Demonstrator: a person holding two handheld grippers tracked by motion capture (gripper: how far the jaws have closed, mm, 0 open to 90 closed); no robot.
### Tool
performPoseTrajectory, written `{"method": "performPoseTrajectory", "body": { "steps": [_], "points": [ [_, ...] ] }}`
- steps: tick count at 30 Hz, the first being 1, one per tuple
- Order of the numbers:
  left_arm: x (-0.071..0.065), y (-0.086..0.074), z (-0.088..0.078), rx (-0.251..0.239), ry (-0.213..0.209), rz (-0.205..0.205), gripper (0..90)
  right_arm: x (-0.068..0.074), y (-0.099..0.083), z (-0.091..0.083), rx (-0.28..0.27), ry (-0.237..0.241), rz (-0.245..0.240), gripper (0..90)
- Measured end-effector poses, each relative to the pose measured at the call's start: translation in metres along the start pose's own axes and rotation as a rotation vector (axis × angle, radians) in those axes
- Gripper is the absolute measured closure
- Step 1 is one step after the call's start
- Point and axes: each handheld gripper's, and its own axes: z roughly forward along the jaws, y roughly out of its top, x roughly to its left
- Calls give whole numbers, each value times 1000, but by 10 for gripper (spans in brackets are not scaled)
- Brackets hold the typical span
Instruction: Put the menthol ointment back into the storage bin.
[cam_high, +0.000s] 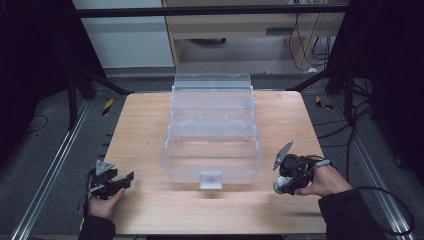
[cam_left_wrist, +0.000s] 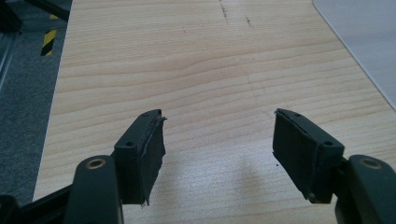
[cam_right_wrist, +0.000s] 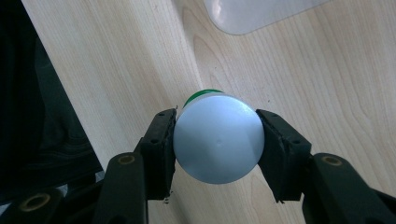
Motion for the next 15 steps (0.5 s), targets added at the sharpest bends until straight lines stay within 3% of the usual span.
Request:
{"method": "performPoseTrajectory", "body": {
  "steps": [15],
  "points": [
    [0, 0, 0, 4, -2, -1, 334, -8, 12, -28, -33, -20, 33, 503]
  ]
}}
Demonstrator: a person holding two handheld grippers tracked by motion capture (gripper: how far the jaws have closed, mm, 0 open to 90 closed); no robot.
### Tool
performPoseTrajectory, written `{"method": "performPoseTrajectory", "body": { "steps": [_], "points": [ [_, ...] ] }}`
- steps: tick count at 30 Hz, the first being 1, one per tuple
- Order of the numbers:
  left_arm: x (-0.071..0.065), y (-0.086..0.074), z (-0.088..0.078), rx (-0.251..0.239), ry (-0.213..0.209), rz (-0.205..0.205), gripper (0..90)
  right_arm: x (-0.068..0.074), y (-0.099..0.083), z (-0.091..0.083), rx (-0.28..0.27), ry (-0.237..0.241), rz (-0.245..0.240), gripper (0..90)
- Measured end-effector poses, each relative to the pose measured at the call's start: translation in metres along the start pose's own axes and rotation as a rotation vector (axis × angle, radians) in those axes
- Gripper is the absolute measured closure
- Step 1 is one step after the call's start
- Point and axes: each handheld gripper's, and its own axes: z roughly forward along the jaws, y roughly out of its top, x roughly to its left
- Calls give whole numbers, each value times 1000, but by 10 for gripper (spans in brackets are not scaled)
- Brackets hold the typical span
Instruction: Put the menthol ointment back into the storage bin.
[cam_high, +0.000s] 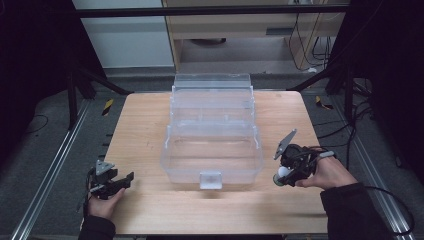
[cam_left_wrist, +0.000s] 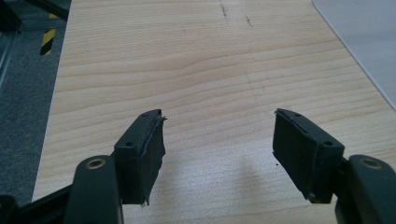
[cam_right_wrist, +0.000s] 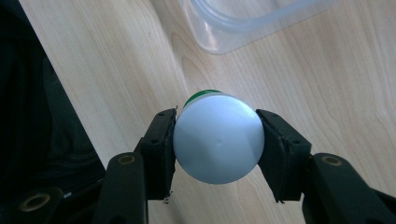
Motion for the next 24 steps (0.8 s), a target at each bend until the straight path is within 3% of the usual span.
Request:
{"method": "performPoseTrajectory", "body": {
  "steps": [24],
  "points": [
    [0, 0, 0, 3, -3, -2, 333, -11, 28, -27, -35, 4, -2, 503]
  ]
}}
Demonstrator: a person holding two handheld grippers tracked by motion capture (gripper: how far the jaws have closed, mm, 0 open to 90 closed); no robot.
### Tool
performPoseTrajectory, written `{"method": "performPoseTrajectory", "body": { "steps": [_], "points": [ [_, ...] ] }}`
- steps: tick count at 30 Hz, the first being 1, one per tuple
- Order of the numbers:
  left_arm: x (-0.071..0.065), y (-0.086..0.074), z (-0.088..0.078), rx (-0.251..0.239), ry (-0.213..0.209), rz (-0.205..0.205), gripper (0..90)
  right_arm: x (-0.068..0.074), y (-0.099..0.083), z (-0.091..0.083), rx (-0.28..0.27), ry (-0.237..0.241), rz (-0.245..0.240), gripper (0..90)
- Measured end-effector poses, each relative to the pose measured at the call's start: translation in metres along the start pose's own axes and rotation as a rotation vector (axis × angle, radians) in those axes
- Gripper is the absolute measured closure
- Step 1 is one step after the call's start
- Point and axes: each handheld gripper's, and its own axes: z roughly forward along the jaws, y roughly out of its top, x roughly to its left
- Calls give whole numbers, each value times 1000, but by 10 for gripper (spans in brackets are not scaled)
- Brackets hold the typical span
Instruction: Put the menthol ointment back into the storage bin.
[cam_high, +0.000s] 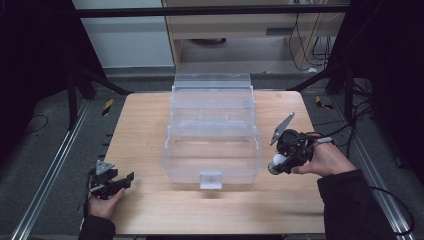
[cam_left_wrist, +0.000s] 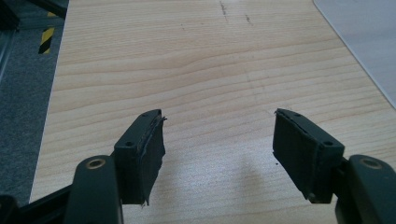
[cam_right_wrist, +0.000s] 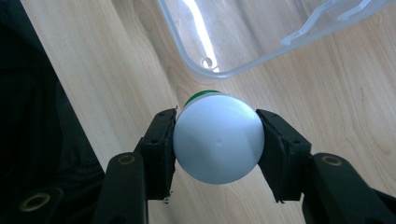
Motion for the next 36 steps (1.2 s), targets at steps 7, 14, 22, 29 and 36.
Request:
{"method": "performPoseTrajectory", "body": {
  "steps": [7, 14, 22, 29, 36],
  "points": [
    [0, 0, 0, 1, 1, 0, 333, -3, 10, -2, -2, -2, -1, 503],
    [0, 0, 0, 0, -1, 0, 333, -7, 20, -4, -23, -6, -19, 503],
    [0, 0, 0, -2, -1, 0, 333, -9, 34, 1, -25, 4, -21, 503],
    [1, 1, 0, -1, -1, 1, 333, -12, 45, 6, -33, 4, -36, 503],
    [1, 1, 0, -1, 0, 2, 333, -12, 54, 15, -48, 10, -44, 503]
  ]
}}
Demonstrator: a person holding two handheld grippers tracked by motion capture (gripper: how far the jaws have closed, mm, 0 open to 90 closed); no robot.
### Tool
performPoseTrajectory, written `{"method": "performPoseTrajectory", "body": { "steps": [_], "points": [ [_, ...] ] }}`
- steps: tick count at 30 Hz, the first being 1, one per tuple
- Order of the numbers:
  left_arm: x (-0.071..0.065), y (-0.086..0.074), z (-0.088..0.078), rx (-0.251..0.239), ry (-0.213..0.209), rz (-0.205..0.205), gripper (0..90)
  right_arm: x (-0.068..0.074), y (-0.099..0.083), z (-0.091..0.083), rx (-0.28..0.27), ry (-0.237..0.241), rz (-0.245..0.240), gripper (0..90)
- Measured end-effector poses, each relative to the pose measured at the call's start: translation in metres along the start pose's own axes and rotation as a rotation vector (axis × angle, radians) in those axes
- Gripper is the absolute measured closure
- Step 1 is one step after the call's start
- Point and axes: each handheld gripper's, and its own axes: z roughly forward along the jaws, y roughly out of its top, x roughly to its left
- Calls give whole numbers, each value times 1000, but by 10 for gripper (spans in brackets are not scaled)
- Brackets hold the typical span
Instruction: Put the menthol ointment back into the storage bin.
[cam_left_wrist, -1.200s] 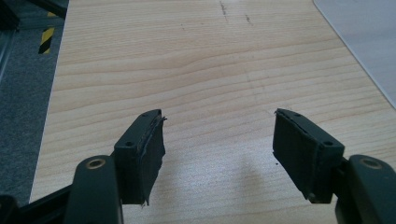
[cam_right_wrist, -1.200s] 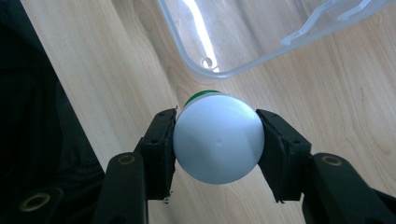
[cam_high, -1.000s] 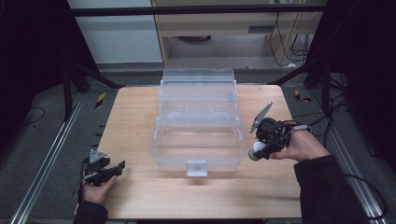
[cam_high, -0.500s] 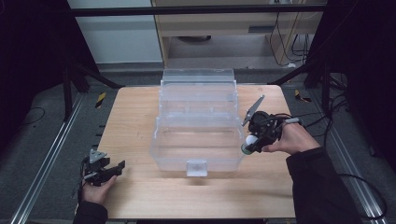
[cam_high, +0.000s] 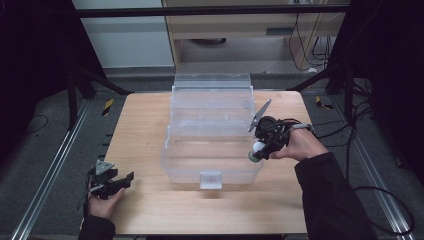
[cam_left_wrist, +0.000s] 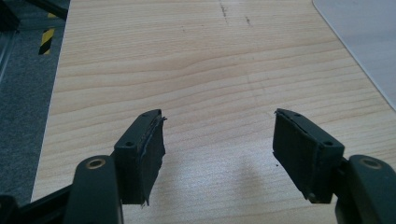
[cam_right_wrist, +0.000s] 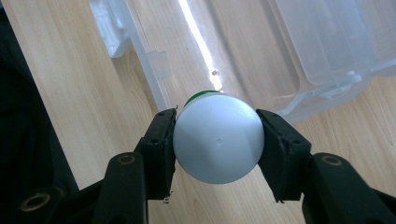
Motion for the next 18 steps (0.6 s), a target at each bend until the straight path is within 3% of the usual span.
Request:
{"method": "performPoseTrajectory", "body": {
  "steps": [8, 18],
  "points": [
    [0, 0, 0, -1, 0, 2, 333, 1, 7, 15, -8, 3, -6, 504],
    [0, 0, 0, -2, 0, 1, 333, -1, 3, 35, 26, 3, 8, 503]
  ]
}}
